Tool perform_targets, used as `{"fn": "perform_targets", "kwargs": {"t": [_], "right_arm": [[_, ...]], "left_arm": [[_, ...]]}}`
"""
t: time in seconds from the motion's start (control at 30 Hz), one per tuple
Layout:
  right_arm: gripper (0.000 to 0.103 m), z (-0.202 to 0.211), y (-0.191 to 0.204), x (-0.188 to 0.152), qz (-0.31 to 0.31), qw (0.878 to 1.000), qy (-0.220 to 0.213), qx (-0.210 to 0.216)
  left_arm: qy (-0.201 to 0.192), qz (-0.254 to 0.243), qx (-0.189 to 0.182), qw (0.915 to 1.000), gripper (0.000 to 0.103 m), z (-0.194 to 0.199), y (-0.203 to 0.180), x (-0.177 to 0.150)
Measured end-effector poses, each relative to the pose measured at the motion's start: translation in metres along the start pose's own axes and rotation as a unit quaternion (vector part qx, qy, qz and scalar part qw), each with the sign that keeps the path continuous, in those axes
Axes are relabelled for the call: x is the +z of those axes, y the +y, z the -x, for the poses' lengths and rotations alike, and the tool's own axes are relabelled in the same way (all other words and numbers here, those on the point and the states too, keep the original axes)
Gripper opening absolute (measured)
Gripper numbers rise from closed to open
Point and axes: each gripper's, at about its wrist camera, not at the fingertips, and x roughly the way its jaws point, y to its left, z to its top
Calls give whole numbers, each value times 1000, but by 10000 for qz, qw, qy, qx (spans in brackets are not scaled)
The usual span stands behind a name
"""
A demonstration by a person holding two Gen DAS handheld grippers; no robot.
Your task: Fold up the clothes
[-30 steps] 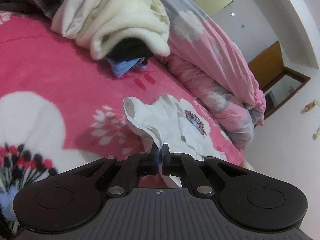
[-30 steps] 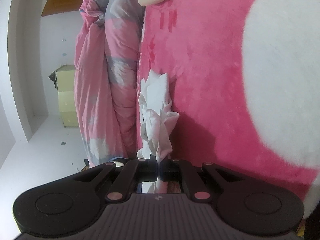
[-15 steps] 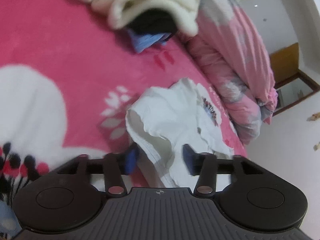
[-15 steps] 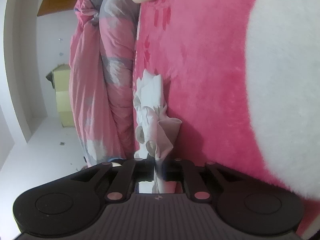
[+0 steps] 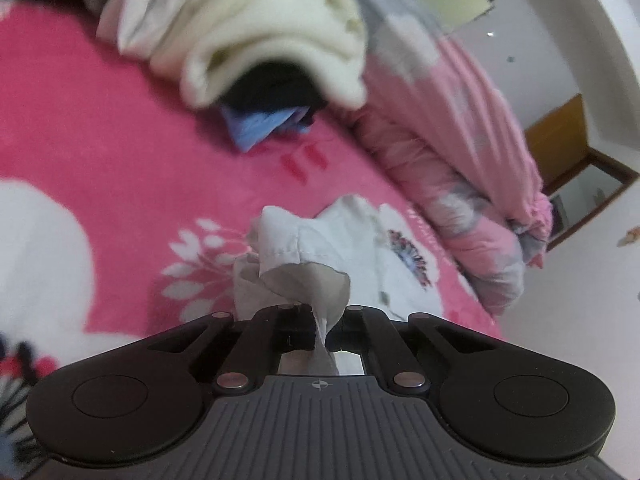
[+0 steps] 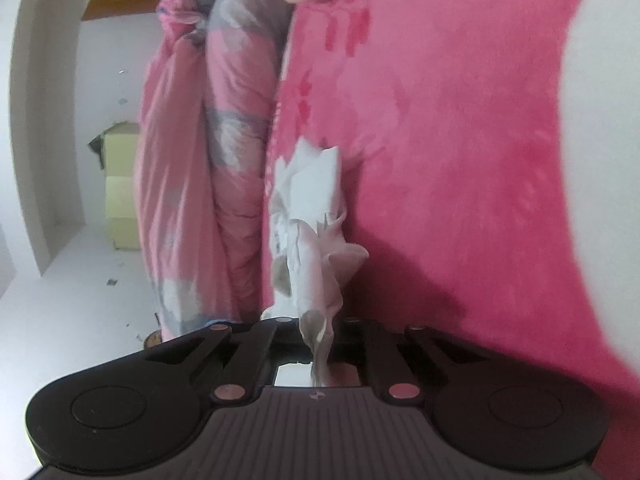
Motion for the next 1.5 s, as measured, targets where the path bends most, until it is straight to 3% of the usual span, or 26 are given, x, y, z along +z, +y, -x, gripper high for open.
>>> {"fn": "perform_targets", "kwargs": {"t": [0.2, 0.43, 0.6, 0.73, 0.8, 0.87, 0.97, 1.1, 1.23, 1.33, 1.5], "right_arm": [[2, 25, 0, -15, 10, 9997, 156, 205], [2, 67, -15, -36, -190, 9991, 259, 266], [2, 71, -16, -36, 1, 9995, 271, 151], [5, 63, -14, -29, 249, 9993, 224, -133], [16, 61, -18, -26, 241, 9990, 225, -291], [19, 67, -26, -26, 87, 9993, 250, -265], [46, 85, -27, -27, 121, 9996, 121, -210], [71, 115, -16, -30, 398, 9986, -156, -310], [71, 133, -6, -37, 643, 9971, -195, -345], [66, 133, -3, -41, 724, 9962, -184, -454], [60, 132, 10, -38, 1150, 9906, -373, -638]], "left_arm": [[11, -220, 68, 9997, 0, 44, -3, -2], [288, -442, 188, 9984, 0, 73, 5, -17], [306, -572, 54, 9979, 1, 58, 4, -15], [779, -893, 210, 9927, 8, 29, 4, -13], [873, -736, 381, 9927, 30, 24, 13, -12], [823, -584, 454, 9939, 40, 28, 23, -8], [775, -467, 383, 9952, 48, 38, 31, 0], [988, -611, 124, 9932, 48, 52, 32, 8], [1026, -978, 74, 9899, 47, 63, 24, 3], [1053, -1161, 116, 9876, 46, 65, 21, -2], [1117, -1313, 294, 9846, 38, 63, 19, -4]]}}
